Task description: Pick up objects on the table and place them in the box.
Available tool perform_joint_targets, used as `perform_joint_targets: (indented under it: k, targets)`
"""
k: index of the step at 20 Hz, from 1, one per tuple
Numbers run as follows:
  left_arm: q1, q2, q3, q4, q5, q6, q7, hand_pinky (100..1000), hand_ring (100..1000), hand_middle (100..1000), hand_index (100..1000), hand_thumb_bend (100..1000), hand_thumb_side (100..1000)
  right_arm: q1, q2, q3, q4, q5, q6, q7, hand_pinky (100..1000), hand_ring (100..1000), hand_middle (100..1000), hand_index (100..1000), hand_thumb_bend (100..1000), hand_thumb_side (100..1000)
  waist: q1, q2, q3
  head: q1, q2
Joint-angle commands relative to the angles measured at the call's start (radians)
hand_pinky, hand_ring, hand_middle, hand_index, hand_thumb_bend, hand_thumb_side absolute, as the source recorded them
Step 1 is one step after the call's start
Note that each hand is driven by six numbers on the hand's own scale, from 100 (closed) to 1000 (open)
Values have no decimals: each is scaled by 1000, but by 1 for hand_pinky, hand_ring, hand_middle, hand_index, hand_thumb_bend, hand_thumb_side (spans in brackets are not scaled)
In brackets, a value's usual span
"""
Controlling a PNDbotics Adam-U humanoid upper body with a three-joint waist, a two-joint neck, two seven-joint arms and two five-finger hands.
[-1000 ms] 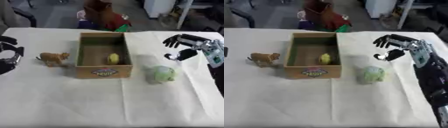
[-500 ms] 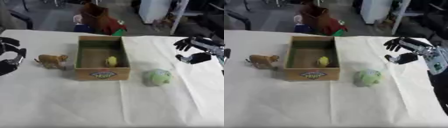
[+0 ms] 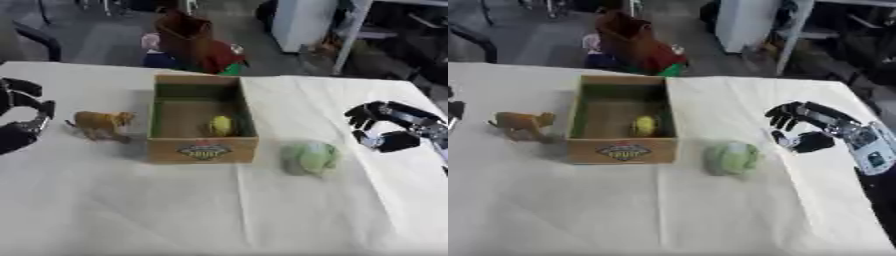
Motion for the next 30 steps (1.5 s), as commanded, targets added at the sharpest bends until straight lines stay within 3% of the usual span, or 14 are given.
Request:
perform_joint_targets:
  k: [1,7,16,20,27,30]
  targets:
    - [-13,31,9,-8,-2,1,-2,750,570,578,661,274,100,-34,13,20,-27,-11,-327,328,656,704,683,862,100,266,6,-8,2,-3,5]
    - [-14,29,11,-10,-2,0,-1,750,570,578,661,274,100,-50,48,27,-38,71,-327,328,681,738,719,876,144,321,14,-2,10,-5,5]
    - [-15,28,10,-9,-2,0,-1,750,571,579,661,273,100,-47,43,23,-61,308,-327,328,781,849,855,924,438,494,16,-1,7,-5,5]
    - [-14,27,10,-9,-2,-1,0,749,571,579,660,272,100,-44,40,15,-65,427,-327,325,806,873,879,931,453,553,19,0,6,-6,5]
    - [-15,25,9,-9,-2,-1,-1,749,571,579,660,271,100,-38,44,12,-42,628,-327,236,769,806,824,878,441,750,23,3,4,-8,5]
    - [-16,25,8,-9,-2,-1,-2,749,571,580,660,271,100,-39,50,9,-28,689,-327,161,720,717,735,794,449,744,25,3,5,-9,5]
